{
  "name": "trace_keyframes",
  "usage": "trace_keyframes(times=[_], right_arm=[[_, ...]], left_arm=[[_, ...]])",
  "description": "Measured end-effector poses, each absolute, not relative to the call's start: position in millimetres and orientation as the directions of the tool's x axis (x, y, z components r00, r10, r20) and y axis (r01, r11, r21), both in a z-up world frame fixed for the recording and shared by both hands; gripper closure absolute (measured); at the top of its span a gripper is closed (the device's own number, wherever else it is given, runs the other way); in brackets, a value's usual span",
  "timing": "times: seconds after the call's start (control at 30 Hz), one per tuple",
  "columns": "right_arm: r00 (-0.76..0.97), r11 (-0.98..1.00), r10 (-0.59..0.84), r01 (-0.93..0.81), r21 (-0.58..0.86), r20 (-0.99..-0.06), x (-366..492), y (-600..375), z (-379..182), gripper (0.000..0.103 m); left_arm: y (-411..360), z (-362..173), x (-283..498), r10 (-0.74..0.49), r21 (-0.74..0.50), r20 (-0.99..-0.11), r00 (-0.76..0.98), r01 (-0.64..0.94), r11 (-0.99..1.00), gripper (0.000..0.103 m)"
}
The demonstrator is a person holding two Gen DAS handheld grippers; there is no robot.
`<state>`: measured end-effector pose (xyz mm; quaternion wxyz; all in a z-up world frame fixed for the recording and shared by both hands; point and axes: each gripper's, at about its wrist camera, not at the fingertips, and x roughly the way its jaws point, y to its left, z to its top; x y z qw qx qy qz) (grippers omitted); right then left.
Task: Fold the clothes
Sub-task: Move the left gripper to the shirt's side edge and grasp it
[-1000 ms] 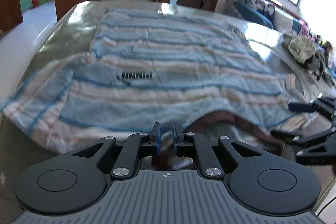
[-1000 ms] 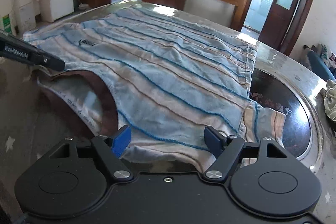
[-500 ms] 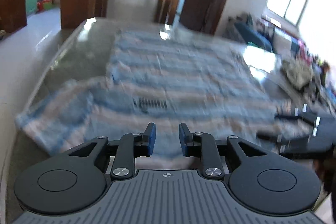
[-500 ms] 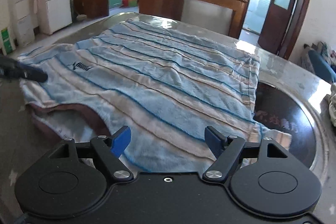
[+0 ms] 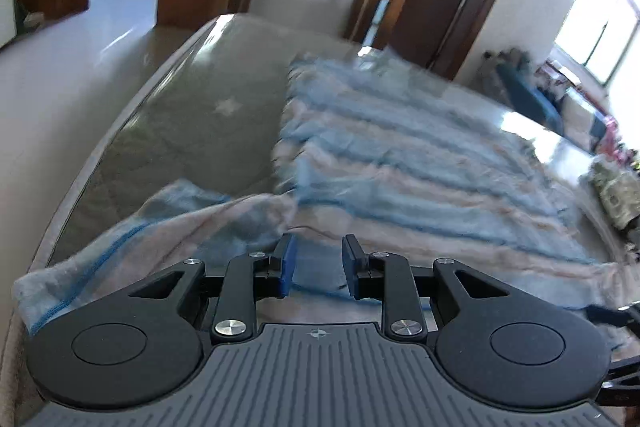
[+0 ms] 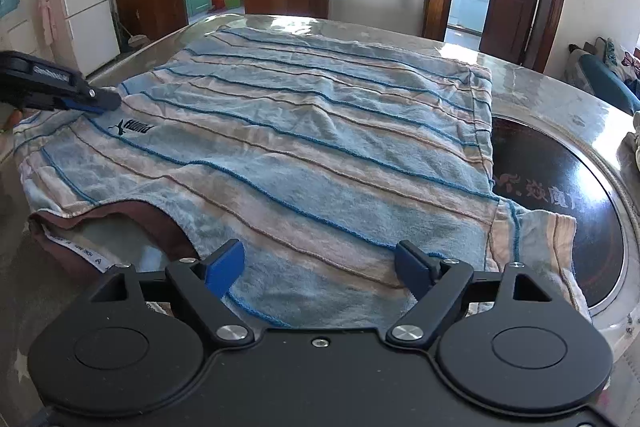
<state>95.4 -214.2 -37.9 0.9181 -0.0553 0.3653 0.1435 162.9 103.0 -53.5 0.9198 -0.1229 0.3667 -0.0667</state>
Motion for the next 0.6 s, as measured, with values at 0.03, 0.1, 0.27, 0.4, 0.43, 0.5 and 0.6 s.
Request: trace_keyframes(times=[0.03, 0.1, 0.27, 0.4, 0.43, 0.5, 0.6], right_arm=[[0.691, 0.953, 0.224, -0.303, 0.006, -0.687, 95.5, -214.9, -38.0, 0.016], [0.691, 0.953, 0.225, -0.302, 0.009, -0.687, 95.4, -215.5, -38.4, 0.015], [0.692, 0.953, 0.219, -0.303, -0.001, -0.688, 94.5, -214.7, -38.3, 0.015], [0.691, 0.953, 0.220, -0.302, 0.001, -0.688, 95.8, -215.5, -38.8, 0.015], [0.691, 0.953, 0.220, -0.302, 0.001, -0.688, 95.6, -215.5, -38.9, 0.015], [0.692, 0.954, 0.219, -0.301, 0.001, -0.688, 95.8, -215.6, -38.8, 0.015], [0.692, 0.954, 0.219, -0.301, 0.001, -0.688, 95.8, -215.4, -38.4, 0.015]], left_arm=[[106.8, -53.9, 163.2, -0.214, -0.284, -0.659, 0.721, 0.025, 0.958, 0.085], [113.4, -54.1, 162.8, -0.223, -0.303, -0.658, 0.719, 0.019, 0.953, 0.088], [122.5, -46.3, 152.8, -0.233, -0.293, -0.647, 0.726, 0.045, 0.955, 0.081], [129.3, -34.6, 142.5, -0.235, -0.275, -0.608, 0.758, 0.077, 0.958, 0.075], [132.9, -31.7, 142.2, -0.224, -0.272, -0.596, 0.771, 0.069, 0.960, 0.074], [142.9, -27.5, 145.3, -0.189, -0.277, -0.587, 0.787, 0.024, 0.960, 0.074], [160.7, -28.0, 159.1, -0.113, -0.281, -0.612, 0.783, -0.082, 0.956, 0.075]])
